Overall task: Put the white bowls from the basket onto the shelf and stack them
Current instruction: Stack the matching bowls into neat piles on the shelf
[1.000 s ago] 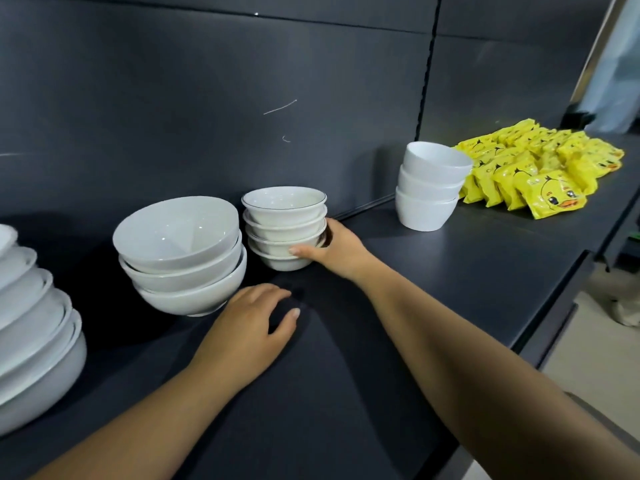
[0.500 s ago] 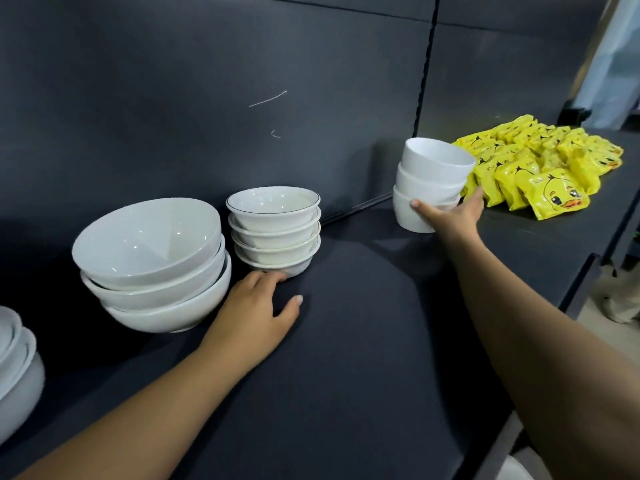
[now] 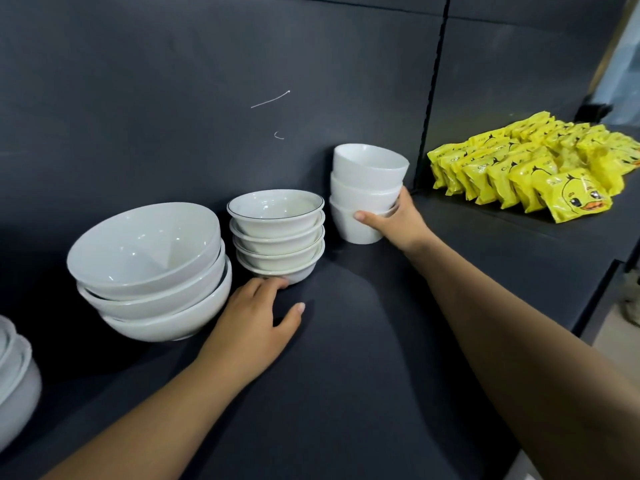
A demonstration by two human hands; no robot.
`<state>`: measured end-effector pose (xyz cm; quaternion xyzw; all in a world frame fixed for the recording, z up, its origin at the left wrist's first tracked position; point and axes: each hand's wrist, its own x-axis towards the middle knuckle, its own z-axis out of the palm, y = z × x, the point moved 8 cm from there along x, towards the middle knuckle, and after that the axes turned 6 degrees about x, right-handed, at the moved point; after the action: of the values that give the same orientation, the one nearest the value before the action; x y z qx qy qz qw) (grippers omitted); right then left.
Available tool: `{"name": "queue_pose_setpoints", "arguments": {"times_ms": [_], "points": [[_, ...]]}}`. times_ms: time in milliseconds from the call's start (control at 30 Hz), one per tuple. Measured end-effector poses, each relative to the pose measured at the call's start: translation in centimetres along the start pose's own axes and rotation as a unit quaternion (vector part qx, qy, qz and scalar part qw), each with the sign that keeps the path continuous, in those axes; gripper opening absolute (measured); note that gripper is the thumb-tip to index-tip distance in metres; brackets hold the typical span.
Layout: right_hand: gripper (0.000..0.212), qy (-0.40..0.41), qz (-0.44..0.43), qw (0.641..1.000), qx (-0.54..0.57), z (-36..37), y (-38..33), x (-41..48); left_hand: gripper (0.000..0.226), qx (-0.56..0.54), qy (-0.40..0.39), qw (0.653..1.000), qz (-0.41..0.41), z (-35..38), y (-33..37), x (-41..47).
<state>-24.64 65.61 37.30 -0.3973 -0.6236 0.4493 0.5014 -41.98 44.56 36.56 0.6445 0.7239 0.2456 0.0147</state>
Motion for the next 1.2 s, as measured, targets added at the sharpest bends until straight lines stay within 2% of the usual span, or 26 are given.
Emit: {"name": "queue_pose_setpoints", "arguments": {"times_ms": [133,200,267,400,600,867,1000,1133,1200], "points": [[0.093,-0.070,-0.003,0.997,0.038,1.6,-0.4,-0.5,0.076,-0.005,-0.009,1.000,-0.003,0.1,0.0,-0.1],[0.099,-0.094,-0.008,0.994,0.056,1.6,-0.8,-0.8,0.077,-0.010,-0.012,1.000,0.000,0.2,0.0,-0.1],[0.104,-0.105,-0.009,0.993,0.053,1.7,-1.1,-0.9,0.065,-0.016,-0.011,1.000,-0.001,0.3,-0.1,0.0],[0.094,-0.099,-0.017,0.994,0.038,1.7,-1.2,-1.1,0.046,-0.024,-0.001,1.000,0.004,0.2,-0.2,0.1],[0.107,-0.095,0.019,0.993,0.069,2.1,-1.2,-1.3,0.046,-0.028,0.000,1.000,0.006,0.2,-0.1,0.2],[0.104,-0.069,-0.005,0.992,0.104,2.0,-1.7,-1.3,0.046,-0.023,0.003,1.000,0.006,0.2,-0.1,0.2],[0.103,-0.062,0.004,0.996,0.070,1.8,-1.3,-1.0,0.046,-0.026,0.006,1.000,0.003,0.3,-0.2,0.3],[0.103,-0.021,0.010,1.000,-0.021,1.2,-0.4,-0.7,0.045,-0.032,0.000,0.999,-0.002,0.2,-0.2,0.4],[0.084,0.019,0.013,0.997,-0.070,1.0,-1.1,-1.6,0.044,-0.045,-0.009,0.999,-0.012,0.2,-0.3,0.2]]}}
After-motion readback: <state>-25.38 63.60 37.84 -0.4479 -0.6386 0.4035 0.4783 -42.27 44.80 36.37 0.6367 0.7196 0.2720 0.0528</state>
